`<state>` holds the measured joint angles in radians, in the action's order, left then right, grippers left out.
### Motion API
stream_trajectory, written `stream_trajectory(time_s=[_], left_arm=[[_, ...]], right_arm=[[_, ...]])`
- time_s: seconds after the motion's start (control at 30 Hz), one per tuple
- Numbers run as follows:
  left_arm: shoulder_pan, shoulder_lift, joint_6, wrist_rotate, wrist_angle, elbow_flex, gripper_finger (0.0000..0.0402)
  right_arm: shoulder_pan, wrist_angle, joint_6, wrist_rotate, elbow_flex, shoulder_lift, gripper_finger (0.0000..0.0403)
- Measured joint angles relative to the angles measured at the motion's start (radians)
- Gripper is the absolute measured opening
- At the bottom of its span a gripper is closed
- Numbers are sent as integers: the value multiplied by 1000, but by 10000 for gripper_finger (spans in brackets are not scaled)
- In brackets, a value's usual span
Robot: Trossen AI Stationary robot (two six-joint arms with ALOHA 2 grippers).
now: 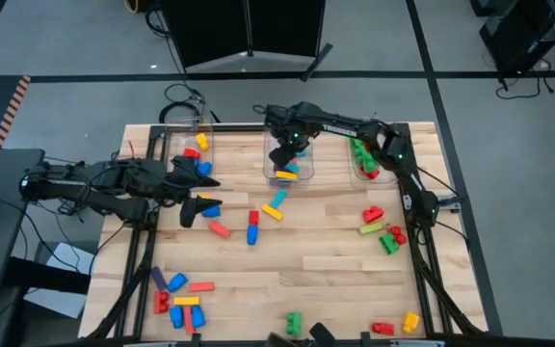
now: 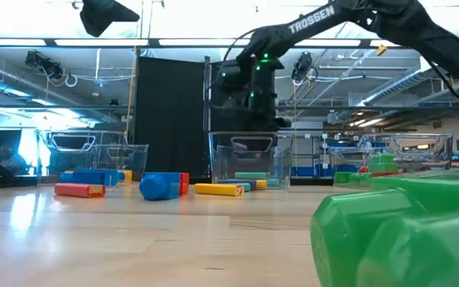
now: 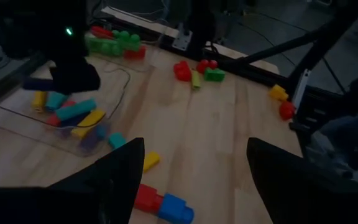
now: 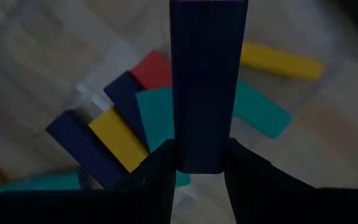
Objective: Sort blocks by size
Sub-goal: Put the purple block into the middle transparent bin, then put the yellow block into the middle transparent bin
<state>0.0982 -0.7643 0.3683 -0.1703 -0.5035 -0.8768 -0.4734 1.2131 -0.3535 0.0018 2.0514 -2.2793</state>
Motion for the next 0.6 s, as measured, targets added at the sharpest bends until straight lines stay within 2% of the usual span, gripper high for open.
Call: stream_trajectory(time_s=[0.3, 0.6], left_arm=[[0, 0, 0, -23, 2, 0, 292], [0, 0, 29, -19, 2, 0, 292]], right_arm=[[9, -20, 77, -26, 1, -24, 138], [2, -32, 63, -29, 1, -22, 215]])
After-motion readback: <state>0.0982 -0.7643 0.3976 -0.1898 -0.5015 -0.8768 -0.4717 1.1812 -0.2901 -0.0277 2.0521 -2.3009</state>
